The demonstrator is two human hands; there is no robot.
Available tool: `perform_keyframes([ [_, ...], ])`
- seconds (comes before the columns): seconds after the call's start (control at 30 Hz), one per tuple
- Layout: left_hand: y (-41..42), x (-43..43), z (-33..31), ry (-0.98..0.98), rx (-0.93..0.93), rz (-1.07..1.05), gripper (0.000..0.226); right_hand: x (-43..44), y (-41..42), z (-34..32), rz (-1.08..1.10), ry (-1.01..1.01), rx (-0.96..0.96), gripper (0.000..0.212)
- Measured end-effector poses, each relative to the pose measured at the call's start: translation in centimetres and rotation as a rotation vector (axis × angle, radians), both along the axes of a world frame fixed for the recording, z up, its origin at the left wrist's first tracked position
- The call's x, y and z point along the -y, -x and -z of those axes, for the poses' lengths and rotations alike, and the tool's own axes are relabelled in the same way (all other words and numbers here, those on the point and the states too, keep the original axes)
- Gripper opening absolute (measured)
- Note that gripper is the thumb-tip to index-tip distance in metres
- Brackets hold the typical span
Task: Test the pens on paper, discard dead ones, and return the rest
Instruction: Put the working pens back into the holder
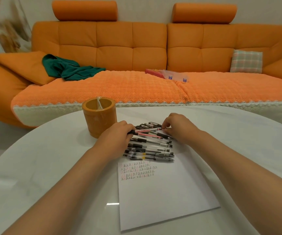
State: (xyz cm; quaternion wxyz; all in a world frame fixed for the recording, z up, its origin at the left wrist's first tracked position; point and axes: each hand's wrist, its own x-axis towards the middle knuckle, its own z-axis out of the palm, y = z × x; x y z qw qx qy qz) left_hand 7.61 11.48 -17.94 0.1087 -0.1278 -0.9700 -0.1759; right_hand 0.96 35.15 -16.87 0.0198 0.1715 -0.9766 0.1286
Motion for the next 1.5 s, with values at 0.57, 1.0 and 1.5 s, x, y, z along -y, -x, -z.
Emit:
perform_keyframes([
  [0.57,-1.2,0.4,-1.9,-0.002,-0.097,0.129,0.029,1.3,-2.3,-3.0,-0.027,0.144,0.010,0.015],
  [1.0,-1.5,1.1,-2.3,0.073,-0.159,0.128,0.025,3.9,-4.0,-3.3,-0.129,0.479,0.308,0.020],
  [1.5,-1.9,1.7,-3.9,-0.586,-0.105,-0.020,0.046,4.4,-5.3,-4.5,-0.273,0.511,0.526,0.019],
])
